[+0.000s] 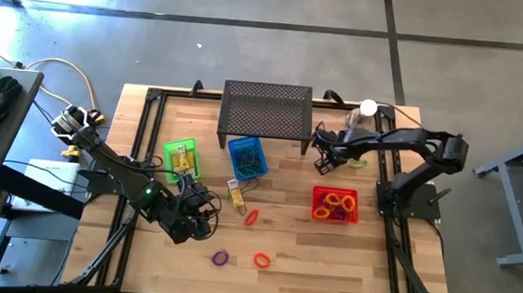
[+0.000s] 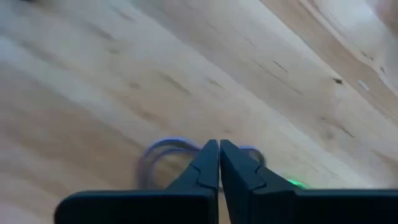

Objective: Pick & Place Office Desk Supplies
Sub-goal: Put the violet rubber band into the blue basket

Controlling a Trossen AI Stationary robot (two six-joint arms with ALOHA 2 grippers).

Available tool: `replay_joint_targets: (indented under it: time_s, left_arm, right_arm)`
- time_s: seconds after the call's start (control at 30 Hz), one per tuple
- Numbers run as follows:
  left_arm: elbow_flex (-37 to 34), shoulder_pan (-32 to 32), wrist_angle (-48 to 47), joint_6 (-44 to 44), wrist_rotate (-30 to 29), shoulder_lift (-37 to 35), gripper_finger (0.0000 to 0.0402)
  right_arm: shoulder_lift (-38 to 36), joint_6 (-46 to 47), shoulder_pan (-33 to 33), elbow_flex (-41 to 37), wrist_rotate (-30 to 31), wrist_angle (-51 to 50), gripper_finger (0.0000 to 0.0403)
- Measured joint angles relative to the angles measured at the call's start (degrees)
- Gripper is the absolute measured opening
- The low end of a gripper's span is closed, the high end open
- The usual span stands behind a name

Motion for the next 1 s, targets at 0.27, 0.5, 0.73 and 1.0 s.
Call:
replay_joint_targets:
  time_s: [0.27,0.5,0.73,1.0]
  left_arm:
    - [0.0,0.0,0.0,0.0,0.0,0.0,0.0186]
    - [0.0,0.0,0.0,0.0,0.0,0.0,0.0186]
    - [0.0,0.0,0.2,-0.3,0.0,0.0,0.0186]
    - [0.0,0.0,0.2,-0.3,0.0,0.0,0.0186]
  right_arm:
    - [-7.1,0.5,7.3,0.1,1.6,-0.8,0.0002]
    - [-13.3,3.5,8.3,0.2,-0.4,-4.7,0.0003]
    - [-12.7,3.6,4.7,0.2,-3.4,-11.0,0.0062]
    - [-9.9,4.2,2.5,0.2,-5.2,-9.0,0.0216]
